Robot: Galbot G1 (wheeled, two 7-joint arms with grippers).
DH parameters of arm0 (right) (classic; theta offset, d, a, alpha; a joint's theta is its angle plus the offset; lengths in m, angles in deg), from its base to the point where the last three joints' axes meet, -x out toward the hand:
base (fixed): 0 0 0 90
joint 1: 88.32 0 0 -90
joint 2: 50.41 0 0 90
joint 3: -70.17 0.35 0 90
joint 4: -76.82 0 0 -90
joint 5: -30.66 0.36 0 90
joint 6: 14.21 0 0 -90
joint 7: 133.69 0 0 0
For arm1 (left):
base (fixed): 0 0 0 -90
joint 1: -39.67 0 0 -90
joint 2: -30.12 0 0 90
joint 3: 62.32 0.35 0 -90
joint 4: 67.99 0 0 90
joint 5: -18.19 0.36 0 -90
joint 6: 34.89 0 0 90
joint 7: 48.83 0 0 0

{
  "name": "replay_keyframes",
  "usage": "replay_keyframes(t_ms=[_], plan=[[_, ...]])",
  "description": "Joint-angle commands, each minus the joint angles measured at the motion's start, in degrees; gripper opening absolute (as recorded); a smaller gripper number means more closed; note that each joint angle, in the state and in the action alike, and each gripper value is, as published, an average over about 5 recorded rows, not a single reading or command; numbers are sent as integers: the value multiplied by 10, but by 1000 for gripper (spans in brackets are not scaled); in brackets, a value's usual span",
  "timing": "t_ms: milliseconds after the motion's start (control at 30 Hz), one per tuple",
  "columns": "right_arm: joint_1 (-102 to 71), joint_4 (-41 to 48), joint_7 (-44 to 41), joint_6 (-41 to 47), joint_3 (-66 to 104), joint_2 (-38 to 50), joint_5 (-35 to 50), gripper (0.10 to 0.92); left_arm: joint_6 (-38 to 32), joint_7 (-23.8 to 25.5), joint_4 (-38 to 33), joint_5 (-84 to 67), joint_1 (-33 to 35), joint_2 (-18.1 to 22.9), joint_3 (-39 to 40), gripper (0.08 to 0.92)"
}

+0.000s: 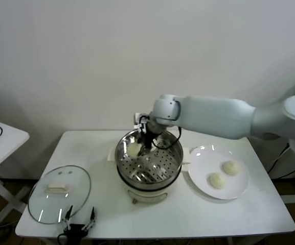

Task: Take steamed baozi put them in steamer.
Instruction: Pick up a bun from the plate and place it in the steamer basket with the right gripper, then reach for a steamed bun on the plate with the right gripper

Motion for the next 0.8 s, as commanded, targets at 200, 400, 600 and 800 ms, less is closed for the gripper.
replay_keyframes(t_ms=[200,400,600,800], plan=[[-41,42,-7,-3,2,-58,-45,584,1,3,1,-1,1,0,1,823],[0,3,-9,-3,-5,-21,-36,711,2,4,-6,0,6,0,2,823],[131,-72,-60,-37,-58,84,17,817,8,4,-18,0,12,-2,2,823],[297,-138,-171,-109,-190,208,34,823,13,5,-26,-1,17,-5,2,823]])
